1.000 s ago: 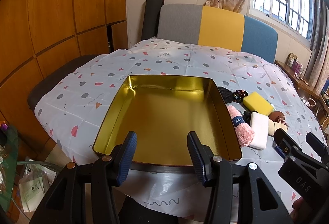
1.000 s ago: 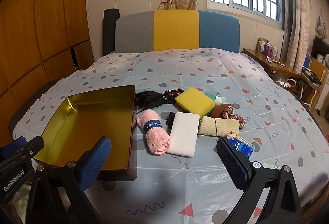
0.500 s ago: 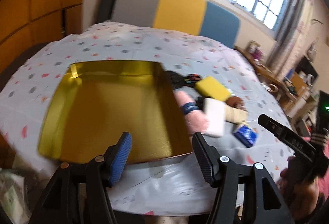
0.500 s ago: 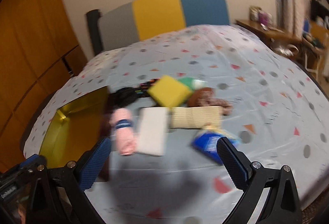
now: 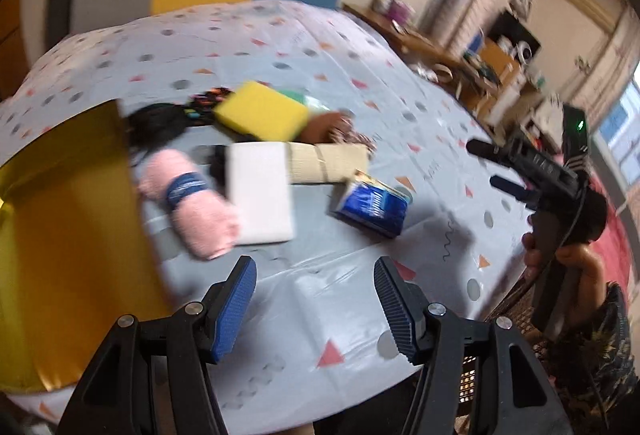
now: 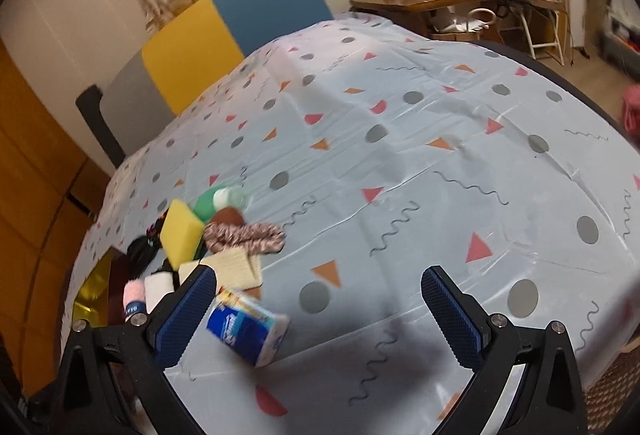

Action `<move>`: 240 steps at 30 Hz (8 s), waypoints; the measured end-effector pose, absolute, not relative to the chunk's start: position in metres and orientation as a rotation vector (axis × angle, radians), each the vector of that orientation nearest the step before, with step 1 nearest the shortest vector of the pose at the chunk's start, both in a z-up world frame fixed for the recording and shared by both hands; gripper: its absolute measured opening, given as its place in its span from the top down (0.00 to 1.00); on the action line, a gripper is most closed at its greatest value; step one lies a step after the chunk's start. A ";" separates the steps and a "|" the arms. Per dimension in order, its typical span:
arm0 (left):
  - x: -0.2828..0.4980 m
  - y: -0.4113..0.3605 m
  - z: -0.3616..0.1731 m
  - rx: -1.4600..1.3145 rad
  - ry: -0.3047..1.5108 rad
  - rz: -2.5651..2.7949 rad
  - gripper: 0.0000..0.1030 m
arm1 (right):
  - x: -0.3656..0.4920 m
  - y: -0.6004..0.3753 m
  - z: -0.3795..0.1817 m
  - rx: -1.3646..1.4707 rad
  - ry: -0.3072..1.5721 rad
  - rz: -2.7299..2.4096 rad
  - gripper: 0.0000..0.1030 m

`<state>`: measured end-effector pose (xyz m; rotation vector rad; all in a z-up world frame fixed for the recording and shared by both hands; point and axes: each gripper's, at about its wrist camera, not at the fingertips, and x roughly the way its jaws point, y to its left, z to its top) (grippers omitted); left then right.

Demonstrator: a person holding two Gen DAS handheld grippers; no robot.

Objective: Organize soft objects
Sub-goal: 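Reach the left gripper to the blue tissue pack and grasp it, then carry the tissue pack over the gold tray and release it inside, then grasp the pink rolled towel with the right gripper and place it in the tray, then reach the left gripper to the white foam block and grasp it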

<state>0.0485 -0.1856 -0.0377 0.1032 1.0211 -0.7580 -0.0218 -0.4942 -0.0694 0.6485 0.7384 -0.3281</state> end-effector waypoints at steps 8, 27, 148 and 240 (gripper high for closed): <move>0.056 -0.282 -0.075 0.307 1.073 -0.891 0.19 | -0.029 -0.513 -0.079 0.785 0.698 -0.319 0.00; 0.078 -0.333 -0.128 0.403 1.074 -0.863 0.27 | -0.023 -0.519 -0.090 0.854 0.721 -0.292 0.00; 0.056 0.014 -0.043 -0.095 0.867 -0.195 0.16 | 0.135 -0.224 -0.132 0.087 1.078 0.169 0.66; 0.075 -0.174 -0.038 0.138 0.961 -0.596 0.19 | 0.042 -0.448 -0.074 0.333 0.797 -0.269 0.19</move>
